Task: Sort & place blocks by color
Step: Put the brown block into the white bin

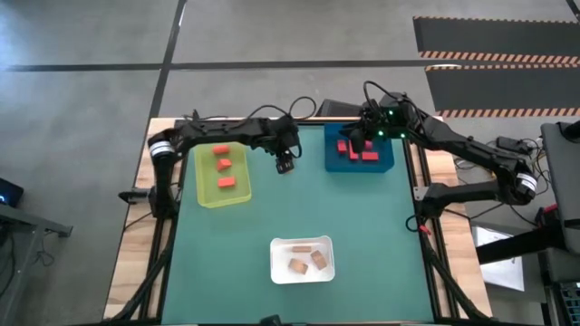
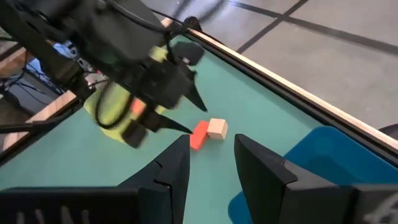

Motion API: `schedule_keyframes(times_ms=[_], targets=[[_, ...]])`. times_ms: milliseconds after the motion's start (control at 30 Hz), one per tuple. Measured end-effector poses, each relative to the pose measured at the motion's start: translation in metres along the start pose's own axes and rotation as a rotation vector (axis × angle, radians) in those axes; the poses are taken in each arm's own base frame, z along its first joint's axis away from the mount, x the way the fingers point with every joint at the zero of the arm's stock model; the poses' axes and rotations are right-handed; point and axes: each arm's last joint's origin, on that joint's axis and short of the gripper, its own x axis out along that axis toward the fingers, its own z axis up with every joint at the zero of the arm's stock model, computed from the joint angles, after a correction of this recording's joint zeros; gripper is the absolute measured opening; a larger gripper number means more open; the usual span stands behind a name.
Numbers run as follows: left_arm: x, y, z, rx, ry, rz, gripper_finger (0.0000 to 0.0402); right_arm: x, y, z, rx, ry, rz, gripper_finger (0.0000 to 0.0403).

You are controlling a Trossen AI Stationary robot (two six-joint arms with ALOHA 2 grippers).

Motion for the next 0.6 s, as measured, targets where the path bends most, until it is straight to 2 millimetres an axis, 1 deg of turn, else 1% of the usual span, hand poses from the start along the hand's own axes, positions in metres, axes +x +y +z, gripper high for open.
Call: schedule_keyframes(times_ms=[100,300,400,600], targets=[[0.012,0.005,-0.002,-0.01,0.01,0.006,0.0203,0.003,0.0,0.001,0.022,0.003,-0.001,0.0116],[0.022,0.016,-0.002,-0.046,-0.009,-0.019,0.0203,0.009,-0.003,0.0,0.046,0.022,-0.01,0.0116],[0.027,0.018,-0.003,-0.064,-0.014,-0.059,0.0203,0.012,-0.004,-0.001,0.05,0.034,-0.015,0.0116],[0.036,0.017,-0.005,-0.09,-0.027,-0.067,0.0203,0.02,-0.007,-0.003,0.064,0.058,-0.023,0.0116]])
